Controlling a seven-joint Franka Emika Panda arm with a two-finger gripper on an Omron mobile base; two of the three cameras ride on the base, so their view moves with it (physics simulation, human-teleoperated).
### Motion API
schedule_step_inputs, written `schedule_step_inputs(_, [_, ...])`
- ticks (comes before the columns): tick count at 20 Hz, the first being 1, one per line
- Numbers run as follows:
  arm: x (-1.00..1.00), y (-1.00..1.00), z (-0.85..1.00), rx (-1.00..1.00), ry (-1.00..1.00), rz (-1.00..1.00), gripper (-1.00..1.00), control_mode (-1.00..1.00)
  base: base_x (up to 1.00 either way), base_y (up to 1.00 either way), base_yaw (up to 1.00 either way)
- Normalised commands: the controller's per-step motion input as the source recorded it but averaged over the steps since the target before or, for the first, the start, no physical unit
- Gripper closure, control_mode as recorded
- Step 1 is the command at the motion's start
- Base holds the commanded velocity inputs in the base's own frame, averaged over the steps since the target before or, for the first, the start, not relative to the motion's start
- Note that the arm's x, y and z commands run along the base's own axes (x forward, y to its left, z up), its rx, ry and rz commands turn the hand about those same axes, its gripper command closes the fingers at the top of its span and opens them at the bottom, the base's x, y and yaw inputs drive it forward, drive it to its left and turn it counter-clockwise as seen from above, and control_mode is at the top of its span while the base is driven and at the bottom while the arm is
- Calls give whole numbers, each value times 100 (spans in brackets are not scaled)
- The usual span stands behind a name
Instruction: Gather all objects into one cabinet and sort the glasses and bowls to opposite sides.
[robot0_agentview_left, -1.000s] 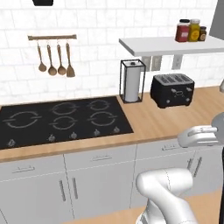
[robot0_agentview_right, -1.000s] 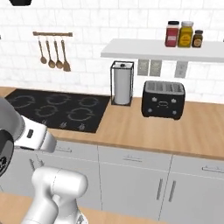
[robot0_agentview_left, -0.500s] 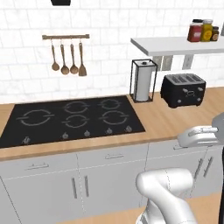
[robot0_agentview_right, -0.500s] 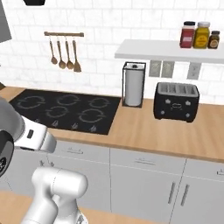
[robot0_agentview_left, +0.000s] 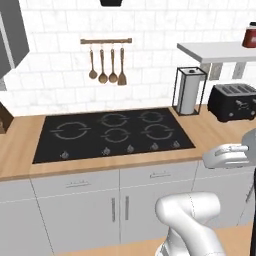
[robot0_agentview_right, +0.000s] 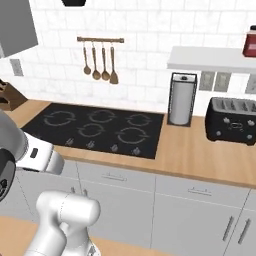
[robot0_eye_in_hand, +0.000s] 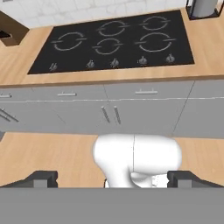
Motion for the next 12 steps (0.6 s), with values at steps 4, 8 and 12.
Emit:
schedule_step_inputs(4, [0,0,0,0,0,0,-100,100,3,55,7])
schedule_step_inputs(8, [0,0,0,0,0,0,-100,100,0,61,2])
schedule_step_inputs(12, [0,0,0,0,0,0,-100,100,0,59,0])
